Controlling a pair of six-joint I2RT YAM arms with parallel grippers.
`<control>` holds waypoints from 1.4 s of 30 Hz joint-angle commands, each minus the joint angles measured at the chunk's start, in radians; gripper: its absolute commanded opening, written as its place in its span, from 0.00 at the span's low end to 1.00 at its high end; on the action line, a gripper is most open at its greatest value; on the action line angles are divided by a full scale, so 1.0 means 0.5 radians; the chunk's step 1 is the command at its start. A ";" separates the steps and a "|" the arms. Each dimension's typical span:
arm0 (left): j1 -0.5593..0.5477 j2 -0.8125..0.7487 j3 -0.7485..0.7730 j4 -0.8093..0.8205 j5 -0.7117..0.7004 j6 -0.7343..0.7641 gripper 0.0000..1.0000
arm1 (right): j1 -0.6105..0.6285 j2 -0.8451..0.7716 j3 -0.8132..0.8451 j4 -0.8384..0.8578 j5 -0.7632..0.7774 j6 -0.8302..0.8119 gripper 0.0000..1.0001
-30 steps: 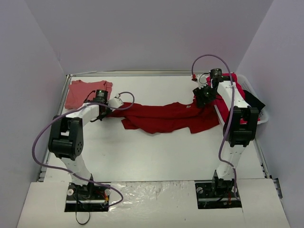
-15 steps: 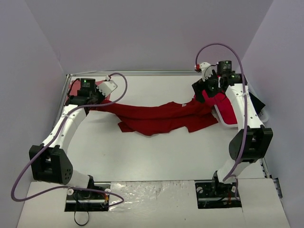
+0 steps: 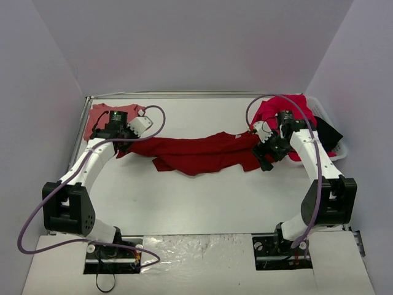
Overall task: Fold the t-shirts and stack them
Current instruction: Flatten out the tshirt
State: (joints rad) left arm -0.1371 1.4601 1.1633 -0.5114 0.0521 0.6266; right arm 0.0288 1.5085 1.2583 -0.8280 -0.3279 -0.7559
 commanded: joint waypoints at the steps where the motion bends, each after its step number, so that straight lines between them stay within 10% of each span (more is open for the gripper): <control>1: 0.010 -0.030 0.088 0.029 0.006 -0.075 0.02 | -0.018 0.008 -0.086 -0.035 0.103 -0.053 0.86; 23: 0.014 0.132 0.005 0.231 -0.061 -0.044 0.02 | -0.039 0.857 0.159 0.327 0.088 0.048 0.78; 32: 0.014 0.206 0.069 0.415 -0.083 -0.087 0.02 | -0.039 0.925 0.110 0.340 0.104 0.045 0.01; 40: 0.010 0.408 0.376 0.822 -0.407 -0.130 0.02 | -0.042 0.892 0.088 0.337 0.073 0.076 0.00; 42: 0.001 0.470 0.446 0.918 -0.555 -0.130 0.18 | -0.042 0.870 0.076 0.340 0.064 0.082 0.00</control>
State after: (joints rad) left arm -0.1371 1.7008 1.2999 -0.1947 -0.1104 0.5865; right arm 0.0124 1.9491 1.3128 -0.6193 -0.2703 -0.7280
